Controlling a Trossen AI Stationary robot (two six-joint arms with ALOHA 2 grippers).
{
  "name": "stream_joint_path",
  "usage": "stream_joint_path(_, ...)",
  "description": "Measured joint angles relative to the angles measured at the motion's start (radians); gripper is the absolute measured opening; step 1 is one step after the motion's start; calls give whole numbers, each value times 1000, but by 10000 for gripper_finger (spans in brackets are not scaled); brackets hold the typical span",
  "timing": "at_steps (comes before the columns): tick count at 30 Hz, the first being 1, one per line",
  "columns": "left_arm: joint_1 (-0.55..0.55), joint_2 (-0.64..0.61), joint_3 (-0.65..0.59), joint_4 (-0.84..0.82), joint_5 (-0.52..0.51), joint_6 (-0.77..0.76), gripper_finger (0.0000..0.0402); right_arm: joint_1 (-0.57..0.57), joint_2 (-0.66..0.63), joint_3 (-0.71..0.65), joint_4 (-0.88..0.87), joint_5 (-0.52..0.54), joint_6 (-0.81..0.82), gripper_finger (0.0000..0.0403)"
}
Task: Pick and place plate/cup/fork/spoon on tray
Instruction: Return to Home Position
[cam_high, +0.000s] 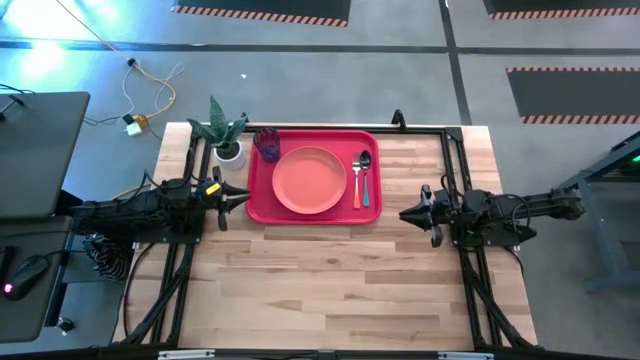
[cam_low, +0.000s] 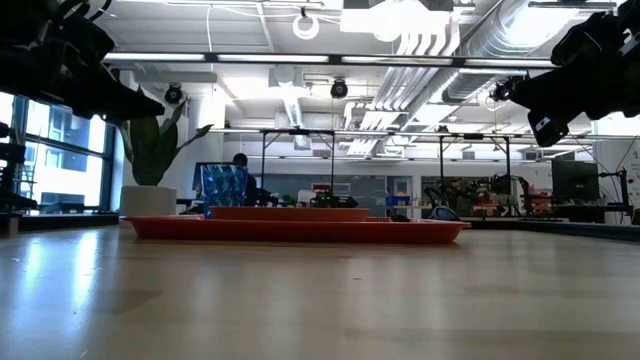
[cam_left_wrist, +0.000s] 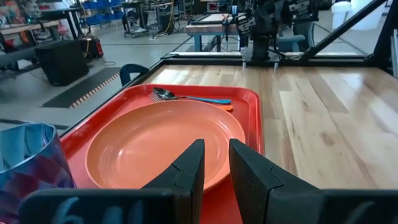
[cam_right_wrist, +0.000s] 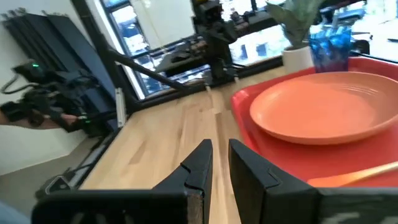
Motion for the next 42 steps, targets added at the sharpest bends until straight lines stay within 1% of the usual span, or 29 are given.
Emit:
stream_joint_path(6, 0, 0, 0, 0, 0, -57, 62, 0, 8, 0, -2, -8, 0, 44)
stream_joint_path(42, 0, 0, 0, 0, 0, -58, 62, 0, 8, 0, -5, -15, 0, 44)
